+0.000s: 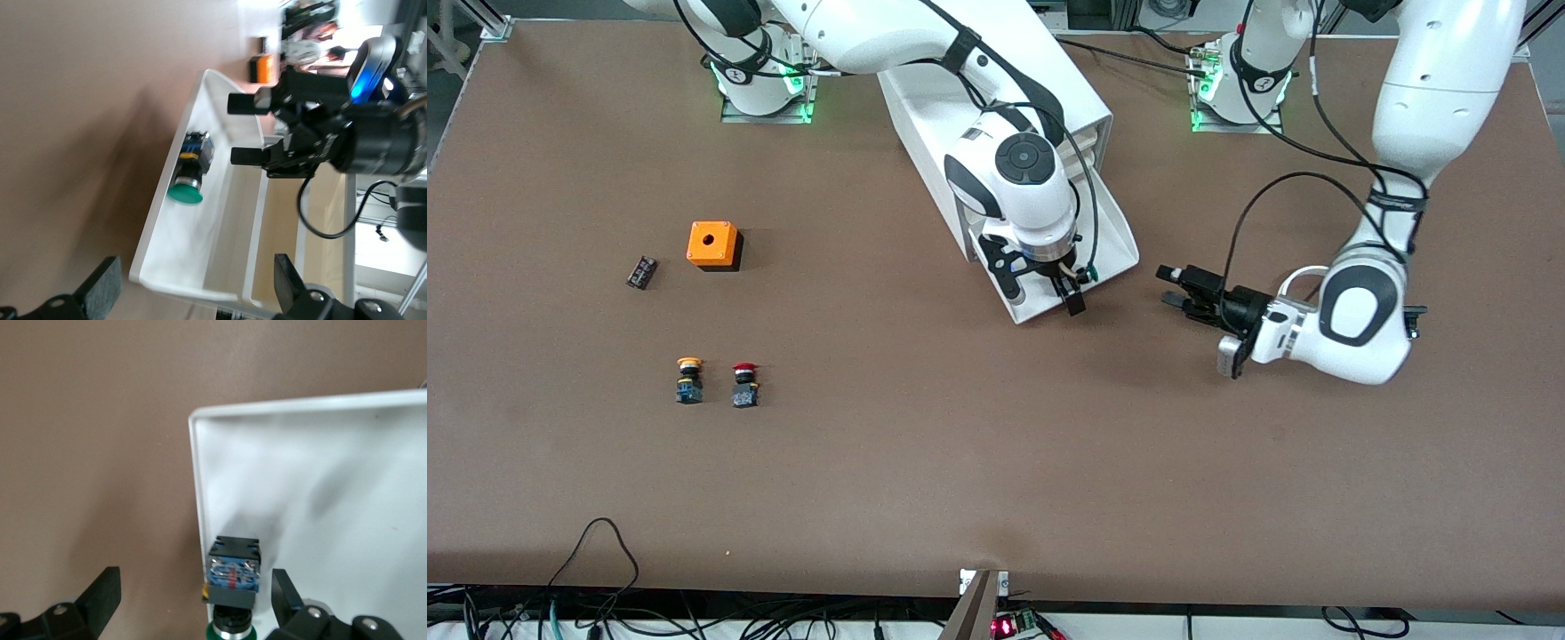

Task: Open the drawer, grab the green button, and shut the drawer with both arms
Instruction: 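Lift the green button out with the right gripper while the left gripper releases, then push the drawer shut with the left gripper while the right gripper holds the button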

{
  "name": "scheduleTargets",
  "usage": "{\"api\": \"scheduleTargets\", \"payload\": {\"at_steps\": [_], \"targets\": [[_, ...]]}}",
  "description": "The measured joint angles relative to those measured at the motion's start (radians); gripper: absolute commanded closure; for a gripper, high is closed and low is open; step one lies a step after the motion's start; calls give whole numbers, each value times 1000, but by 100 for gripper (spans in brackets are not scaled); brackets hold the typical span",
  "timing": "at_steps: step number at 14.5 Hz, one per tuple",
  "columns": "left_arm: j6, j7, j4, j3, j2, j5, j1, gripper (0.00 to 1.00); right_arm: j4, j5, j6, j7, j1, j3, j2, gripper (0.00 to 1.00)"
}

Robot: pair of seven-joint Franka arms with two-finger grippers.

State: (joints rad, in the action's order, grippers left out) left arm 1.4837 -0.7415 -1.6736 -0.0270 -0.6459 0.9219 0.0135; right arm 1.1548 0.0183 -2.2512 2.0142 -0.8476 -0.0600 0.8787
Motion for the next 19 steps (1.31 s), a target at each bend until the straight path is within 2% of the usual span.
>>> {"api": "scheduleTargets", "payload": {"at_steps": [4,5,7,8,10,11,12,14,17,19], "targets": [[-50,297,156,-2,24,-157,4,0,1,-23,1,21,-29,0,14,3],[-52,344,166,-4,33,-182,0,0,1,-25,1,22,-31,0,18,5],[-52,477,183,-19,60,-261,-14,0,3,-31,1,22,-32,2,24,17],[-52,548,196,-21,76,-305,-30,0,4,-41,1,22,-32,2,26,27],[-52,688,225,-25,106,-405,-72,0,8,-55,1,22,-32,4,28,53],[-53,759,239,-26,118,-460,-101,0,10,-63,1,22,-32,4,29,69],[-53,831,250,-26,127,-524,-131,0,10,-65,1,22,-32,4,29,78],[-52,944,285,-26,129,-660,-194,0,9,-66,1,22,-33,4,28,87],[-45,958,299,-9,112,-693,-198,0,6,-67,6,20,-33,8,22,100],[-35,958,316,2,84,-711,-189,0,-12,-68,57,-5,-31,13,15,100]]}}
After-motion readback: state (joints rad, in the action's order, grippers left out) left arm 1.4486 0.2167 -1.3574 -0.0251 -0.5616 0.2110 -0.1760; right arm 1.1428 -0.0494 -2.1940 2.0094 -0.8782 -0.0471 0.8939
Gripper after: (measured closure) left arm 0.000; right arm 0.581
